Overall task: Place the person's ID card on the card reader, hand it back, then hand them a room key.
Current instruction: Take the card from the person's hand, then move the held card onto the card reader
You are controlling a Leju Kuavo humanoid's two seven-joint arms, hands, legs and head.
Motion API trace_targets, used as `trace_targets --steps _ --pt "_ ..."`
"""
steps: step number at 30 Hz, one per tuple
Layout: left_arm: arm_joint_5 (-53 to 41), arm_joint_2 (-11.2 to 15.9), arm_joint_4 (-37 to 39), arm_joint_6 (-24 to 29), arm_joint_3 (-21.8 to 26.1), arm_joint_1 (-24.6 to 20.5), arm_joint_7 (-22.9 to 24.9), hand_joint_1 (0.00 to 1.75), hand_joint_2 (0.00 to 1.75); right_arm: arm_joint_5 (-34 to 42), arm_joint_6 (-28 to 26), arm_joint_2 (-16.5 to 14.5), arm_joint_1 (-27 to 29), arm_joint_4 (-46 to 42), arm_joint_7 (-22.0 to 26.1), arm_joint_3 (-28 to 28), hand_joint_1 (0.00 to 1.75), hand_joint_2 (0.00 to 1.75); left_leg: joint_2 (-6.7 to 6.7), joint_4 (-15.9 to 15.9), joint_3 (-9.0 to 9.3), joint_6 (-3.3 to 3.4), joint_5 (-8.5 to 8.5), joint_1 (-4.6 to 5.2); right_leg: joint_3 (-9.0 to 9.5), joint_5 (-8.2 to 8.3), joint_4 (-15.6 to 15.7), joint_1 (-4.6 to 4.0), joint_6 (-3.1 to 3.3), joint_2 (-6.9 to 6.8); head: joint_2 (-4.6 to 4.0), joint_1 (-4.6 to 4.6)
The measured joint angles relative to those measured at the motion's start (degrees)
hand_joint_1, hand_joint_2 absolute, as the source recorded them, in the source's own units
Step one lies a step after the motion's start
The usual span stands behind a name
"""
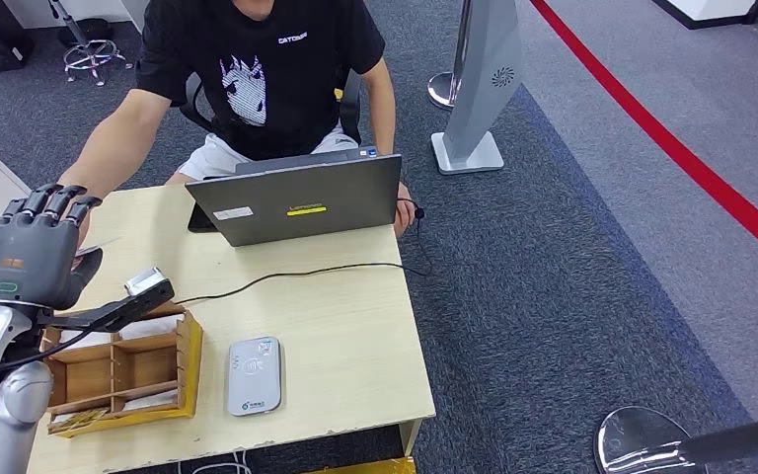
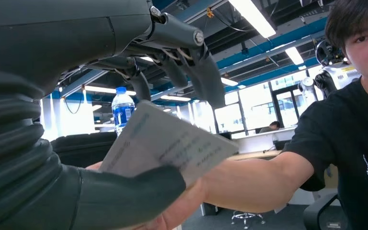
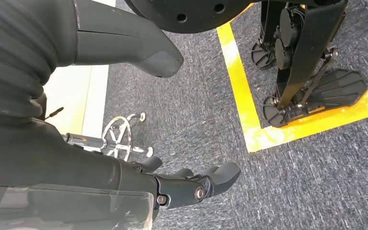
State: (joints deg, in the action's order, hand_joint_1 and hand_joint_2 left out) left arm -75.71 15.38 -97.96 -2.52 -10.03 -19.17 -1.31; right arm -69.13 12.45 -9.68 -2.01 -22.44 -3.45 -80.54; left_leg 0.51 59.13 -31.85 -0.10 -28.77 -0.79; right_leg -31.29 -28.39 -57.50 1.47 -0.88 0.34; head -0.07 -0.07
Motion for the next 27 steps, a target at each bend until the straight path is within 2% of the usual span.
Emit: trace_targets --steps 14,21,27 --pt "-0.04 0.33 -0.57 1.77 -0.02 1.62 -0.61 1.75 1.75 -0.17 -0.52 0.11 -0.01 0.32 0.05 0.13 0.00 1.75 0.00 0.00 -0.01 0.00 0.00 0.01 0.01 0.00 0.00 0.00 0.00 0.00 0.00 -0.01" --pt "0.52 -0.97 -5.43 5.45 -0.85 8.06 -2.46 1.75 1.75 -0.15 -0.64 0.08 -0.05 0.32 0.09 0.13 0.00 1.75 -0.01 0.00 -0.02 0.02 -0.03 0.03 0.00 -0.02 0.01 0.02 -0.01 0.01 0.00 0.00" --pt "0.46 -3.30 -8.59 9.45 -5.39 16.07 -3.28 1.75 1.75 -0.15 -0.82 -0.19 -0.07 0.29 0.15 0.12 0.00 1.75 -0.01 0.00 -0.02 0.02 -0.05 0.05 -0.01 -0.03 0.02 0.03 -0.03 0.00 0.00 -0.01"
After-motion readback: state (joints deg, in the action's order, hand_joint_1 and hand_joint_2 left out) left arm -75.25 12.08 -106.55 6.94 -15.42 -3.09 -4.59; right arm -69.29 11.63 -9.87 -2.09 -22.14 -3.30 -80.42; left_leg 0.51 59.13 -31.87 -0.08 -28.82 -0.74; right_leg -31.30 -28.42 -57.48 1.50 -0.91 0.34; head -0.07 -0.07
